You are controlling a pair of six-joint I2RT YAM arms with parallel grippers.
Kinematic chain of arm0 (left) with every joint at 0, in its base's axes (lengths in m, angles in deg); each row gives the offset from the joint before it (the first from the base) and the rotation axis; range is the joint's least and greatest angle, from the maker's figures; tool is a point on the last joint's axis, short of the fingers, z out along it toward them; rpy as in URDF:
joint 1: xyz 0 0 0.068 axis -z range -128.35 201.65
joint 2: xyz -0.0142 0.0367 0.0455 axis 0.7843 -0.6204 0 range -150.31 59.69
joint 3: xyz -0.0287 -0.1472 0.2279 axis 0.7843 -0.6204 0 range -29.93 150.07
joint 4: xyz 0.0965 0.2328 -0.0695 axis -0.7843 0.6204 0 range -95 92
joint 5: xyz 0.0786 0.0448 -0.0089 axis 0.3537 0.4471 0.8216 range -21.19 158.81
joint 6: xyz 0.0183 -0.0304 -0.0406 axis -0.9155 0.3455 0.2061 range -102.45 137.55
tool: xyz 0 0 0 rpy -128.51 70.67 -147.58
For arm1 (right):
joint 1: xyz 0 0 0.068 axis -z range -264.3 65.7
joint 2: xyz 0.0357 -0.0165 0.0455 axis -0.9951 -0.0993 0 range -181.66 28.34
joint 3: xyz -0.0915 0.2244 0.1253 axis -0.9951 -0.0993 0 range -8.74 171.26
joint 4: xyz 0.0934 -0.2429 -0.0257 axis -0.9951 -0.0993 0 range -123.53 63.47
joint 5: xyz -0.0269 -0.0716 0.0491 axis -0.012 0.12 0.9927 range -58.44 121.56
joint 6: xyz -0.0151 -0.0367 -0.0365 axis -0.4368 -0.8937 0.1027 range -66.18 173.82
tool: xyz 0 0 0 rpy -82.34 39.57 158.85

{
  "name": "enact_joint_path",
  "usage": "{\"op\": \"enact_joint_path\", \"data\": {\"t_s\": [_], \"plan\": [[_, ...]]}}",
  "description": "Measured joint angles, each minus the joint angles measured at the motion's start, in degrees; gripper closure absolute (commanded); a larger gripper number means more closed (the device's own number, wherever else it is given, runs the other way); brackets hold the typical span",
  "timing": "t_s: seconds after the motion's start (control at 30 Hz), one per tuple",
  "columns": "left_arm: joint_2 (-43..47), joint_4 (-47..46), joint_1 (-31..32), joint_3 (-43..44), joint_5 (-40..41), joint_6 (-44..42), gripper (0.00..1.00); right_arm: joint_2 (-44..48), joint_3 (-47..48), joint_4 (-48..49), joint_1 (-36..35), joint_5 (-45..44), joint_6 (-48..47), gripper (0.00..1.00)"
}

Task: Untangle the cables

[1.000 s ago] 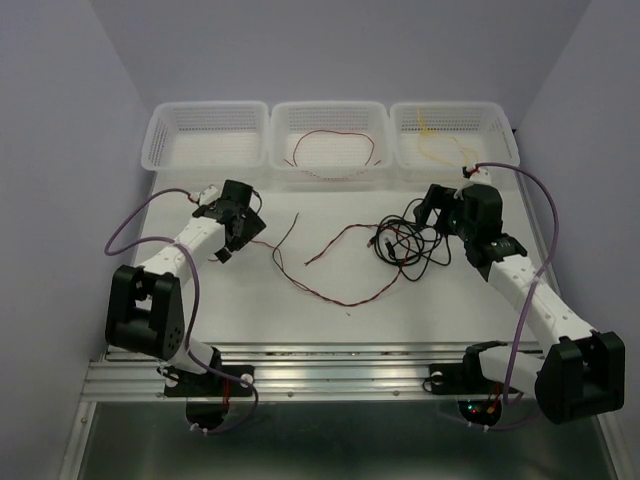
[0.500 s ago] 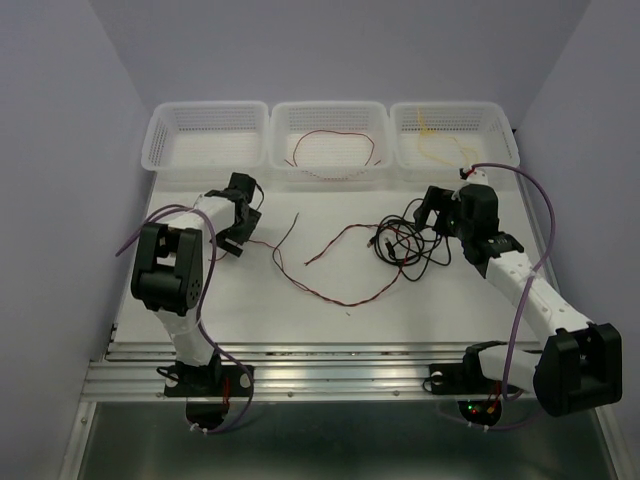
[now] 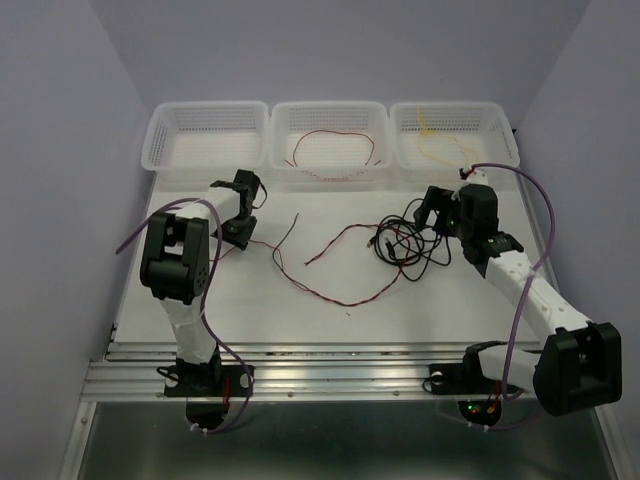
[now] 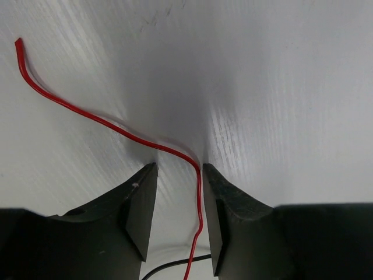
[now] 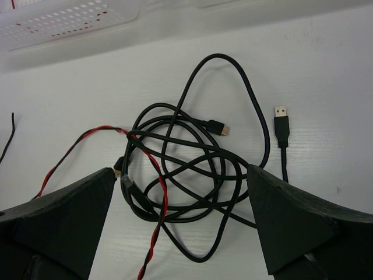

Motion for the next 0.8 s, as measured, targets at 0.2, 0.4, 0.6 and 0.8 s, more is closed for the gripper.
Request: {"op": "enact_joint_path", "data": {"t_s": [0.2, 0.4, 0.6, 0.8], "plan": [[-3.2, 6.2, 0.0, 4.1, 1.2, 0.9, 0.73, 0.8, 0.0, 0.0, 0.0, -0.5, -0.2, 0.0], [-3.6, 7.1, -0.2, 4.5, 1.1, 1.0, 1.0, 3.7, 0.0, 0.0, 0.0, -1.0, -0.4, 0.0], [-3.3, 6.1, -0.2, 4.0, 1.1, -0.2, 1.0, 6.0, 0.0, 0.6, -0.3, 1.8, -0.4, 0.0], [1.2, -2.0, 0.2, -2.0, 0.4, -7.6, 1.0, 1.1, 0.5, 1.0, -10.2, 3.7, -0.3, 0.0]]}}
